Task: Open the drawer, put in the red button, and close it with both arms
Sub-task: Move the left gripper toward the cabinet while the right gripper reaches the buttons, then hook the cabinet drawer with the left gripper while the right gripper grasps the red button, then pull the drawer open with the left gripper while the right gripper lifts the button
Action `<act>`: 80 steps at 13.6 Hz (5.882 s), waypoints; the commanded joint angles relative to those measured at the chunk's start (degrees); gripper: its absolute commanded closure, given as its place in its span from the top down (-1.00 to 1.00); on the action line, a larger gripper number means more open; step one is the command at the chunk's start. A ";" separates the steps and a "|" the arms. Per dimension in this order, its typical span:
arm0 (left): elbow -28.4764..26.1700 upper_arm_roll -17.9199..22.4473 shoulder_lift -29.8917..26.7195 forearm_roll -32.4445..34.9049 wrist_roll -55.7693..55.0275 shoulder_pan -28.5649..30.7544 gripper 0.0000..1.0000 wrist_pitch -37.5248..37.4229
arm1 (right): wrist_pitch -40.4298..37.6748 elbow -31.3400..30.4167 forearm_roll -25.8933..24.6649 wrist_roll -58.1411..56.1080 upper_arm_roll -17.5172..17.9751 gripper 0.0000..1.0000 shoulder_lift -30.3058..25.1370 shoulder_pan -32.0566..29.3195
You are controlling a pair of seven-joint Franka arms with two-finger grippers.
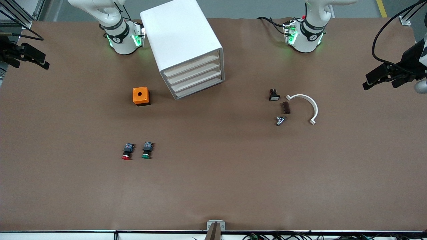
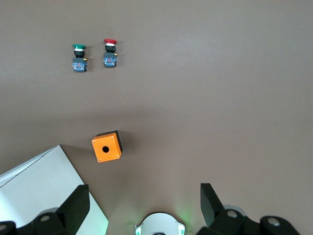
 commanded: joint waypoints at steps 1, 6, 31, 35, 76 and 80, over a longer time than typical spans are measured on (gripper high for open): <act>0.86 -0.56 -0.14 1.40 0.83 0.23 0.99 -1.17 | -0.55 -0.24 0.88 -0.30 -0.38 1.00 -0.99 0.32; 0.52 -0.04 0.30 1.14 1.26 1.19 0.99 -1.08 | -0.46 -0.24 0.88 -0.30 -0.29 1.00 -0.99 0.41; 6.66 -2.93 34.65 -31.62 -84.46 -20.33 0.99 -1.61 | 17.96 -3.38 0.88 1.45 -0.64 1.00 18.69 -0.30; 7.90 -5.38 40.80 -38.75 -101.27 -21.65 0.99 -1.70 | 39.22 -13.41 3.16 11.09 -0.47 1.00 21.75 4.35; 6.49 -12.34 51.98 -56.17 -121.95 -19.29 -0.64 -3.37 | 38.10 -9.72 9.76 73.83 -0.29 -1.00 21.24 37.38; 6.58 -12.25 51.89 -56.08 -120.73 -18.05 0.53 -1.96 | 43.22 -11.05 9.32 88.27 -0.47 -0.99 22.03 46.27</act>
